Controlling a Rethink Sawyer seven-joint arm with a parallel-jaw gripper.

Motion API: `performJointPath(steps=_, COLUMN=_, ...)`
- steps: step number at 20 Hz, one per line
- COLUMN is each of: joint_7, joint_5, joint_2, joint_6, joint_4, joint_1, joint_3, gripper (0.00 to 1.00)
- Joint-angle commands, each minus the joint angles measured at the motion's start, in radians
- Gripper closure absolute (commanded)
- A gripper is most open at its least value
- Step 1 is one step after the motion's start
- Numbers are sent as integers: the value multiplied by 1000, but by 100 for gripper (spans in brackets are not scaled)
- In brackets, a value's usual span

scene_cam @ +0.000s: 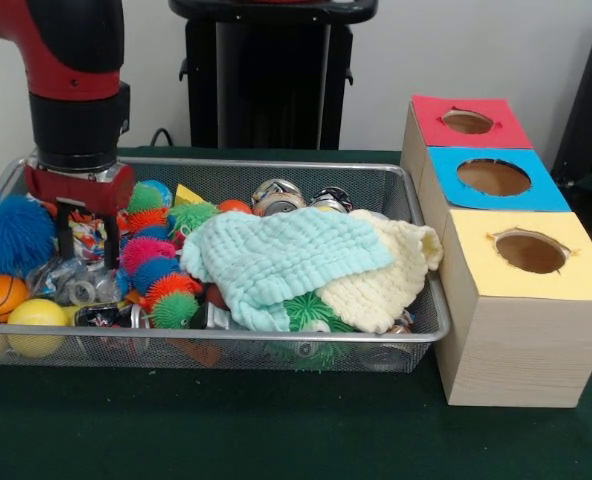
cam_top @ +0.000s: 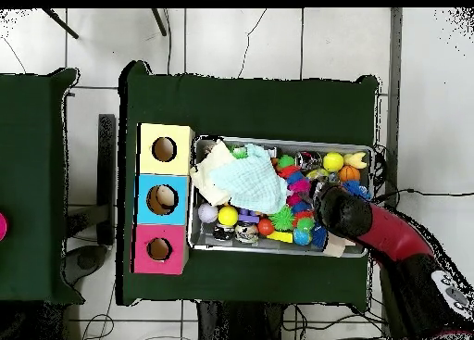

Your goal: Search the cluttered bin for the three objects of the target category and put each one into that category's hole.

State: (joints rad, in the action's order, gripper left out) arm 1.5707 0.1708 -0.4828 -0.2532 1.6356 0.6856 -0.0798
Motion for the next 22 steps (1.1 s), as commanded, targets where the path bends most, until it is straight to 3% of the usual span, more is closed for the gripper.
performJointPath(steps=1, joint_7=203, joint_5=-48, joint_2=153, joint_6=39, joint_4=-43, joint_1=-28, joint_3=10, gripper=0)
performJointPath(steps=5, joint_7=147, joint_5=-26, joint_2=242, joint_6=85, joint_4=-117, joint_1=-15, joint_3=-14, gripper=0)
performJointPath(steps=10, joint_7=87, joint_5=-3, joint_2=292, joint_6=62, joint_4=-187, joint_1=-17, joint_3=-33, gripper=0)
performJointPath(steps=22, joint_7=39, joint_5=5, joint_2=307, joint_6=-55, joint_4=-253, joint_1=-34, joint_3=-47, gripper=0)
